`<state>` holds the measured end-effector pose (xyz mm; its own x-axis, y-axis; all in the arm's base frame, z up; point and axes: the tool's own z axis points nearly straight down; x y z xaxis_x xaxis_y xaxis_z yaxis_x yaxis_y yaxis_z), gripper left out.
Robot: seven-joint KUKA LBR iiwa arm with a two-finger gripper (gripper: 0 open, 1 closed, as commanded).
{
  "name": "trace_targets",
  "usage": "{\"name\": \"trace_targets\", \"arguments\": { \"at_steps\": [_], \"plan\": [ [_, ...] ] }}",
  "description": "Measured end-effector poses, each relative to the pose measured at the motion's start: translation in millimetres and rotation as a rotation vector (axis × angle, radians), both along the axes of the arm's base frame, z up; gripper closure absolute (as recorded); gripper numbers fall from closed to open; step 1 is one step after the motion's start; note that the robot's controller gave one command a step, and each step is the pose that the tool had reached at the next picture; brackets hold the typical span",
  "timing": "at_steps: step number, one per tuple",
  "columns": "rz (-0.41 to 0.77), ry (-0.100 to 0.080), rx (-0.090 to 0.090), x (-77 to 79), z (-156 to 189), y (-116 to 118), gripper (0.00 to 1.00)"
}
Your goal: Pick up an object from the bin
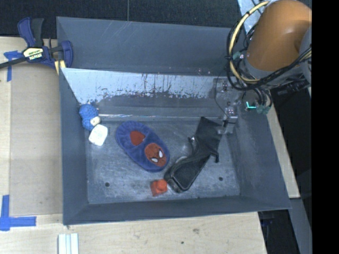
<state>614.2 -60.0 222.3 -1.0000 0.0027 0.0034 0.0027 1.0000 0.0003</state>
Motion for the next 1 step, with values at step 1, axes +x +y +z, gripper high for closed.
{"name": "trace_targets", "arguments": {
  "at_steps": [1],
  "plan": [
    [0.354, -0.001, 0.001, -31.1, -155.3, -24.8, 0.00]
  ]
}}
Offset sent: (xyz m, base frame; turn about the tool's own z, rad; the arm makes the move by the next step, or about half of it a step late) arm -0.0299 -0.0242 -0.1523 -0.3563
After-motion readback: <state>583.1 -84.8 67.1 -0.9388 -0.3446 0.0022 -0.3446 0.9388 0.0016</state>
